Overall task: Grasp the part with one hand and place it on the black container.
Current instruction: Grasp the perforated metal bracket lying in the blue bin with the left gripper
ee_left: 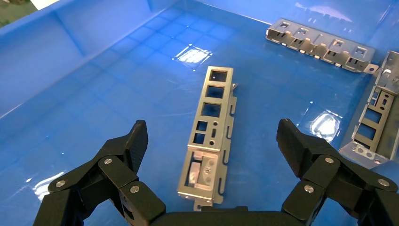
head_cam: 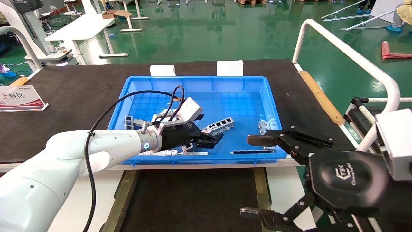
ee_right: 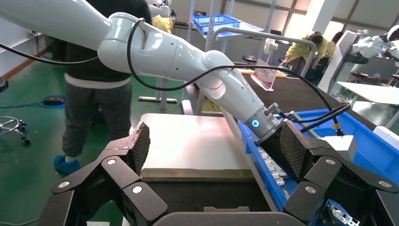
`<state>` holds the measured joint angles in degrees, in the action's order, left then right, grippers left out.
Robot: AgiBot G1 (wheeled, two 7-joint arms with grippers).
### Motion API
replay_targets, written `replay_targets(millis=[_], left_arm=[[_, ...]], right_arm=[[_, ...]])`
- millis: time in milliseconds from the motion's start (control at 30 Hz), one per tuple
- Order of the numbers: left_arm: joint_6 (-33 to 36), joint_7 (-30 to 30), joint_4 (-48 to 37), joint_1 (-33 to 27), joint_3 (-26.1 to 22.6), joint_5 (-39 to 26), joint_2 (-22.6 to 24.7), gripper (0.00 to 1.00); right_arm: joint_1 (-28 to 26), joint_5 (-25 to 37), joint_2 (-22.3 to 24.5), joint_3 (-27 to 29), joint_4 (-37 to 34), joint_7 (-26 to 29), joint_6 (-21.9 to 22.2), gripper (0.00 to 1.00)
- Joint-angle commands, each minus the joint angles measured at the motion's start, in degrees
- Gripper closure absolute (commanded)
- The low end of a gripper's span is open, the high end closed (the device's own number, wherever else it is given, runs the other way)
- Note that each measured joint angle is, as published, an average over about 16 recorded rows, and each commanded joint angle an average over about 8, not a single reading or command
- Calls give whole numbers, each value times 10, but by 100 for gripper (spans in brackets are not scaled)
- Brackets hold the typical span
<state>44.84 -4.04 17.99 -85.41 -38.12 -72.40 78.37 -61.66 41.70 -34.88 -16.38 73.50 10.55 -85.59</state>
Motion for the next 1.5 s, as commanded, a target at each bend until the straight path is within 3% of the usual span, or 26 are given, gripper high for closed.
replay_targets(millis=[33,800,1500], left_arm=[[-9,4,5,3,-10,8,0,100],[-63,48,17,10,-120,94,-2,100],[-48,39,17,-4,-164,177,-6,100]], right_arm=[[0,0,0,0,0,0,0,100],[0,-1,0,-1,0,0,0,100],[0,-1,1,-2,0,-1,1,100]])
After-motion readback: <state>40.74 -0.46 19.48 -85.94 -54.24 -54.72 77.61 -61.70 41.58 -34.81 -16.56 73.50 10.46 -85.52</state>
